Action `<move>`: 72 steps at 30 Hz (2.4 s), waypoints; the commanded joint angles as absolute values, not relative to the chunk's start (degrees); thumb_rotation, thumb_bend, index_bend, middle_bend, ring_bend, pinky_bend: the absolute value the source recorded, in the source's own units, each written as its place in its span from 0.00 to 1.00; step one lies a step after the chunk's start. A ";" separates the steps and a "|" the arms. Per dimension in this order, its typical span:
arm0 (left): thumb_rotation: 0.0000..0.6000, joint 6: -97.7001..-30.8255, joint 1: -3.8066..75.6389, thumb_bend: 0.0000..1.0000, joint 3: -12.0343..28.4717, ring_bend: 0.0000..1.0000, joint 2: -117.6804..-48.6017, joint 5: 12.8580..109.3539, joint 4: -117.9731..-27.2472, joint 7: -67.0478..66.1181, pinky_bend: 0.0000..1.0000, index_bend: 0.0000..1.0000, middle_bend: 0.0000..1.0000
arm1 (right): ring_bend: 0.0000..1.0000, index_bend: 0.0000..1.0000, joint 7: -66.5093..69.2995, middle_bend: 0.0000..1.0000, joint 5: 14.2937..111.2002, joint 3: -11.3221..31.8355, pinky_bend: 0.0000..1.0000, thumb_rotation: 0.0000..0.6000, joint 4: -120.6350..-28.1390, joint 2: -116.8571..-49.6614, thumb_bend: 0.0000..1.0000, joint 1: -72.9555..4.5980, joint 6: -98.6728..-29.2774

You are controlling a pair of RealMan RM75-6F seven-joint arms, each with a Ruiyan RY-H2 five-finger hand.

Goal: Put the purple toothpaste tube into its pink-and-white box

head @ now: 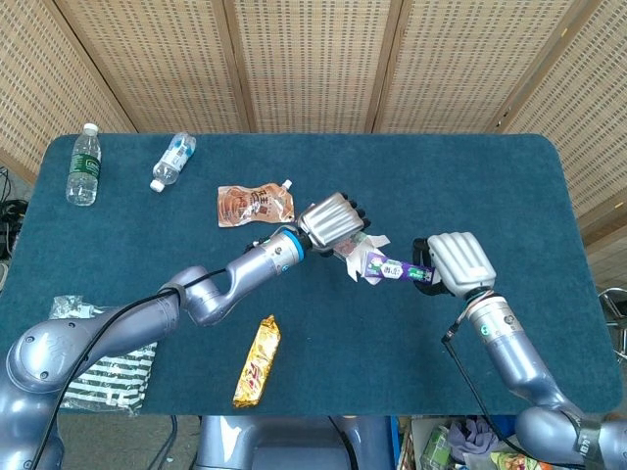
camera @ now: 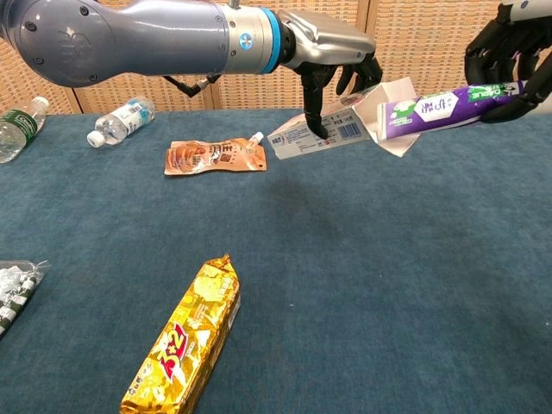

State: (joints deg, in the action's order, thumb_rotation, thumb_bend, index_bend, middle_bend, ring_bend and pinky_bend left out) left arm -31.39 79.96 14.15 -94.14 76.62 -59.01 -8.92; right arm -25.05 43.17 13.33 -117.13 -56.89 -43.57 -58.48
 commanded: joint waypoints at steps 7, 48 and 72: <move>1.00 -30.63 80.91 0.18 14.01 0.38 -94.77 74.51 -59.34 -11.54 0.39 0.49 0.42 | 0.52 0.64 -30.91 0.68 35.25 13.20 0.51 1.00 -117.59 -58.29 0.84 -47.71 -60.53; 1.00 -30.87 81.99 0.18 14.98 0.39 -95.80 67.28 -59.11 -12.76 0.39 0.50 0.43 | 0.53 0.64 -33.23 0.68 20.50 15.89 0.53 1.00 -120.36 -59.85 0.91 -54.79 -65.02; 1.00 -31.36 81.80 0.18 17.69 0.43 -98.73 63.10 -58.20 -7.40 0.42 0.54 0.48 | 0.00 0.01 -34.41 0.00 23.92 15.40 0.00 1.00 -121.37 -59.49 0.01 -56.05 -66.77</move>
